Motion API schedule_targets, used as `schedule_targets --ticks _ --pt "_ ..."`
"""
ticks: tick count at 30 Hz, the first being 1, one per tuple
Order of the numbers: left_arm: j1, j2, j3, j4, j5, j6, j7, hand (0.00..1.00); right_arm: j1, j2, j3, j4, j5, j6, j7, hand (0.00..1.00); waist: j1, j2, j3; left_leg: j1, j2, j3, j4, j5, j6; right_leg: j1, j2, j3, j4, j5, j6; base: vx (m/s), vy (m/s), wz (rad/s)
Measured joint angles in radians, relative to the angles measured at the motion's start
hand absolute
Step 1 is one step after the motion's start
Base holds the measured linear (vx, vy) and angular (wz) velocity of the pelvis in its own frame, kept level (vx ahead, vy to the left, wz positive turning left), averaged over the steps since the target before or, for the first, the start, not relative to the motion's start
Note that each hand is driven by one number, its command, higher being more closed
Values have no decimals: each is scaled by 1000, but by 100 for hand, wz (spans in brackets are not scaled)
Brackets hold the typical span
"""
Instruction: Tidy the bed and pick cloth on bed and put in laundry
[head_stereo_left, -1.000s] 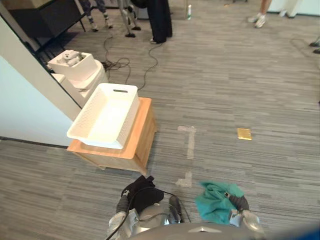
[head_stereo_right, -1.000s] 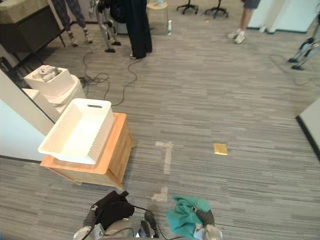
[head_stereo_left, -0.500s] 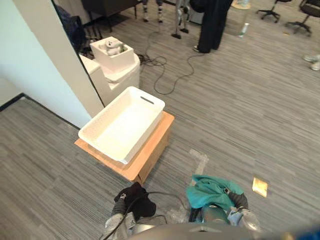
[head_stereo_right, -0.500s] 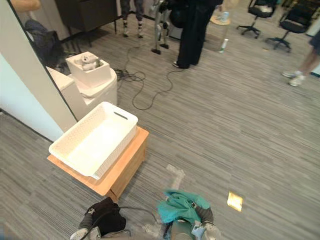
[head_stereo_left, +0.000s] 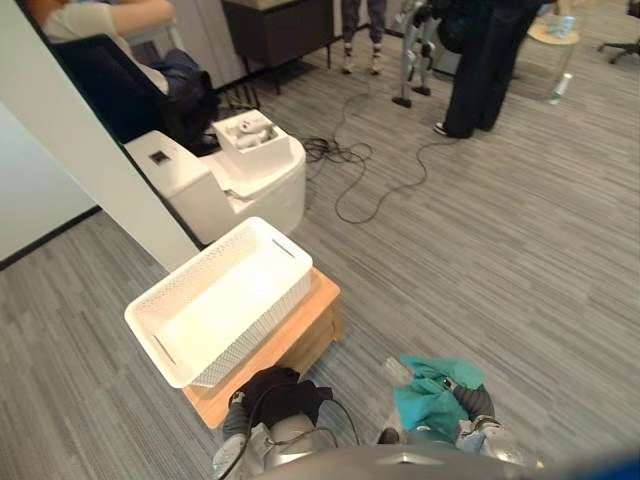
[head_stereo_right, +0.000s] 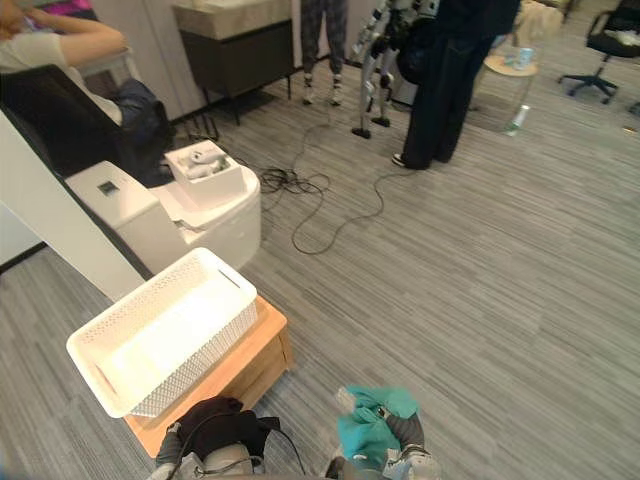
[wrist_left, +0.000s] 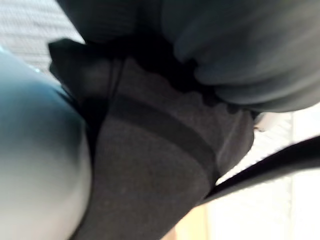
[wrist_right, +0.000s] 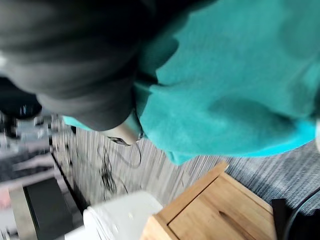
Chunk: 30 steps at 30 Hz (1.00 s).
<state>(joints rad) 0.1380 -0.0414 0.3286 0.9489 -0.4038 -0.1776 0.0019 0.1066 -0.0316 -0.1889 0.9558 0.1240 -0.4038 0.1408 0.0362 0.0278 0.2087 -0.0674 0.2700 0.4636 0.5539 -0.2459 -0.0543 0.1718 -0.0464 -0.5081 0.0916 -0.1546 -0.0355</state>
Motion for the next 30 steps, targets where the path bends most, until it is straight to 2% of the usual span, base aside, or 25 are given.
schedule_targets --ticks 1,2,3,4,5,7,8,9,10,11,13,15,16,17,20,21,23,25,27,30 --pt "-3 10 -18 9 -1 1 -5 100 -2 -9 -2 0 -24 -10 -12 100 -6 0 0 -1 -13 102 -106 40 28 20 -12 -52 -6 -5 9 315 25 123" --pt "-2 13 -18 17 -1 2 -10 100 -2 -23 -14 -5 -33 -21 -23 100 -21 0 0 -1 -39 179 -207 115 55 34 -23 -100 -2 -15 25 318 53 134" --pt "-1 14 -16 17 -1 5 -13 100 -2 -35 -26 -13 -34 -24 -27 100 -22 -3 2 4 -57 205 -244 130 84 44 -31 -119 1 -24 40 305 111 119" --pt "0 19 -15 17 -2 9 -20 100 -2 -39 -49 -28 -35 -28 -30 100 -17 -16 -4 27 -95 200 -291 135 92 53 -50 -144 7 -34 57 351 178 103" --pt "6 28 -15 6 -10 18 -28 100 -24 -65 -76 -46 -26 -52 3 100 -10 -27 -12 35 -144 162 -351 151 106 52 -76 -160 28 -37 63 339 189 92" --pt "6 43 -18 5 -8 32 -39 100 -46 -97 -90 -64 -2 -84 53 100 -5 -44 -14 42 -185 129 -393 159 116 41 -110 -161 88 -55 92 234 152 77" --pt "6 58 -32 7 1 45 -39 100 -60 -108 -94 -83 22 -105 73 100 -2 -50 -17 62 -214 97 -432 165 121 17 -142 -128 195 -75 97 263 165 98" --pt "8 67 -73 8 16 48 -40 100 -59 -115 -95 -123 39 -108 70 100 -10 -47 -17 88 -226 42 -460 168 125 -26 -164 -52 332 -96 91 255 136 109" --pt "10 81 -95 8 27 50 -41 100 -50 -108 -86 -143 45 -108 63 100 -23 -47 -20 89 -228 10 -466 169 123 -44 -151 14 368 -130 90 253 28 154" --pt "6 102 -125 8 37 52 -40 100 -22 -96 -50 -190 50 -109 40 100 -36 -49 -20 89 -230 -68 -467 172 121 -65 -100 146 373 -172 84 230 -80 171" --pt "0 103 -152 11 66 53 -45 100 26 -84 25 -238 49 -108 -17 100 -46 -51 -21 87 -232 -192 -465 182 114 -98 -30 339 356 -193 75 234 -150 201" --pt "1 103 -157 9 77 53 -48 100 48 -67 52 -252 51 -103 -71 100 -40 -61 -27 85 -249 -262 -467 192 103 -110 -29 412 294 -187 79 141 -129 148" --pt "5 109 -158 4 78 52 -46 100 51 -44 58 -252 54 -97 -107 100 -26 -89 -42 87 -279 -292 -482 204 87 -127 -69 421 213 -112 95 118 -147 113" --pt "0 111 -160 4 76 51 -38 100 41 -30 59 -245 60 -89 -128 100 -15 -103 -55 102 -290 -313 -520 225 64 -115 -84 417 198 -138 104 125 -198 90" --pt "13 83 -160 2 71 53 -37 100 40 -27 82 -270 67 -79 -156 100 -10 -50 -51 135 -261 -284 -590 261 36 -82 -55 388 163 -125 89 74 -171 26" --pt "16 80 -160 1 71 54 -37 100 44 -24 84 -274 69 -73 -162 100 -19 -47 -51 134 -257 -260 -585 262 35 -73 -54 378 159 -125 89 33 -90 36" --pt "32 79 -159 -36 80 56 -39 100 96 -8 89 -314 70 -54 -199 100 -25 -56 -47 116 -227 -129 -518 232 30 -42 -54 329 151 -125 89 7 -62 41" --pt "41 77 -152 -67 88 54 -39 100 115 -7 87 -365 68 -50 -229 100 -21 -63 -43 76 -199 -64 -417 184 37 -40 -53 327 153 -125 89 5 -19 6" --pt "41 73 -147 -73 98 47 -39 100 128 -7 80 -437 61 -50 -255 100 -22 -63 -43 34 -177 -35 -322 143 57 -40 -54 328 156 -125 90 20 48 -3" --pt "53 76 -147 -95 102 42 -45 100 142 -8 71 -609 13 -48 -301 100 -30 -75 -42 35 -200 -51 -342 139 61 -46 -70 327 162 -127 94 -6 111 8"
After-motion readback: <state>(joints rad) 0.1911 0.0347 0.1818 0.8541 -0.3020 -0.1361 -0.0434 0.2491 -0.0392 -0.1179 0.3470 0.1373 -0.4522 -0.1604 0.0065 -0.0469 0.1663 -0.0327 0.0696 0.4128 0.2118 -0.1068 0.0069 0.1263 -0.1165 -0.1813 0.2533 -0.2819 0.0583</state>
